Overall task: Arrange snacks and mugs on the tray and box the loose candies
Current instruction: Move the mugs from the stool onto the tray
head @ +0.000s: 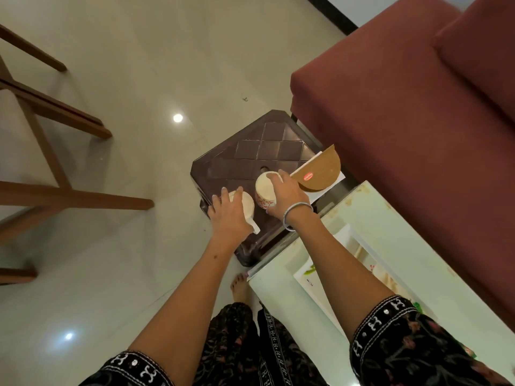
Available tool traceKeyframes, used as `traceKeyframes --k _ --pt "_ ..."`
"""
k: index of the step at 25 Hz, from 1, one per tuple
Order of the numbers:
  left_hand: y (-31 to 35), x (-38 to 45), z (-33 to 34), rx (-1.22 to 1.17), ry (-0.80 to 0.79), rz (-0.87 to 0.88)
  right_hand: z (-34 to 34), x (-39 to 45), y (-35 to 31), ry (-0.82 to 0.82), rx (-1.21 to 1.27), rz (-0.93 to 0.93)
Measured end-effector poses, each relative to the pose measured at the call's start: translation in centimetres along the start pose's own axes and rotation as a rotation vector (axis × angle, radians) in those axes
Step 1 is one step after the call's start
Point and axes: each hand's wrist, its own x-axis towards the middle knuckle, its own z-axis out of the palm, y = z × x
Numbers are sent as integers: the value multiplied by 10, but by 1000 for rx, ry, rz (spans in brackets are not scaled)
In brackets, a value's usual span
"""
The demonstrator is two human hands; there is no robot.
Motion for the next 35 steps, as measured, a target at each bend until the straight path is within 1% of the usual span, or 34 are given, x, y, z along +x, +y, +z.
traceKeyframes --k 2,5,7,12,16,20,24,30,35 --pt "-6 8 3 14 -59 23 9 15 -1 -13 -86 -5" --pt "-11 19 5 -47 -104 46 19 32 -1 -12 -143 -12" --pt "-12 25 6 -73 -109 57 22 39 -1 -31 -143 -4" --pt "-14 31 2 -51 -93 73 18 46 -3 -63 -137 2" --pt "-4 19 -5 -60 -80 64 1 33 2 -29 -87 0" --pt "24 -17 -4 -50 -83 116 -21 -7 20 21 -94 -41" --pt "58 -67 15 -48 -107 154 -34 -66 56 37 -36 17" --pt "111 -143 79 -33 -144 179 -27 -160 128 24 -89 77" --pt "146 -182 135 -44 -177 210 -4 -208 190 -18 -112 100"
